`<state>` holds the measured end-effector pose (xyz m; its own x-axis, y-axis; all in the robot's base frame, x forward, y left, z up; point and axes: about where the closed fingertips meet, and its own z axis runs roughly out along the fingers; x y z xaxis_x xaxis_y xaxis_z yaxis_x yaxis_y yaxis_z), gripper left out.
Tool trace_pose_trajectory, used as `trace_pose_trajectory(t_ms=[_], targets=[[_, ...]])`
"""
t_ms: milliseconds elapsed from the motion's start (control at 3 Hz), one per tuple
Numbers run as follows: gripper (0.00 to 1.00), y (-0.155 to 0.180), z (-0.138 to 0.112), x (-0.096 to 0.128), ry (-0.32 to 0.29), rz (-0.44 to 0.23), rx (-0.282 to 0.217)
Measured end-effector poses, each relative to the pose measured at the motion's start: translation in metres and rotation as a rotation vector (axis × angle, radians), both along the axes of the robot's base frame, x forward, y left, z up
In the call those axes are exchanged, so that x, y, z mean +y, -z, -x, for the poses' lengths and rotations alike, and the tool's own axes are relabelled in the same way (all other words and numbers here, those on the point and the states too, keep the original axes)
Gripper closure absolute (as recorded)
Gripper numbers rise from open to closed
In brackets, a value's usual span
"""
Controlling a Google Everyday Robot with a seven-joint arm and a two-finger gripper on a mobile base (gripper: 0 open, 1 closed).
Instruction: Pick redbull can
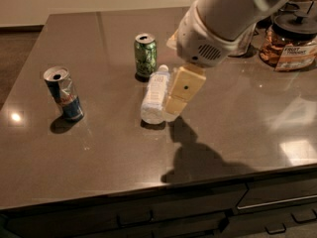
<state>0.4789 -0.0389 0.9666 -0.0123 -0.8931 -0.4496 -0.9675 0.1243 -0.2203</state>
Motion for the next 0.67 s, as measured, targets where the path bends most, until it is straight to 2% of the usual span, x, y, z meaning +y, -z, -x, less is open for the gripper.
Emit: trace_pose_trajectory(t_ms=[667], targets=[[0.0, 0.013, -0.001, 0.091, -0.081, -0.116, 0.01]])
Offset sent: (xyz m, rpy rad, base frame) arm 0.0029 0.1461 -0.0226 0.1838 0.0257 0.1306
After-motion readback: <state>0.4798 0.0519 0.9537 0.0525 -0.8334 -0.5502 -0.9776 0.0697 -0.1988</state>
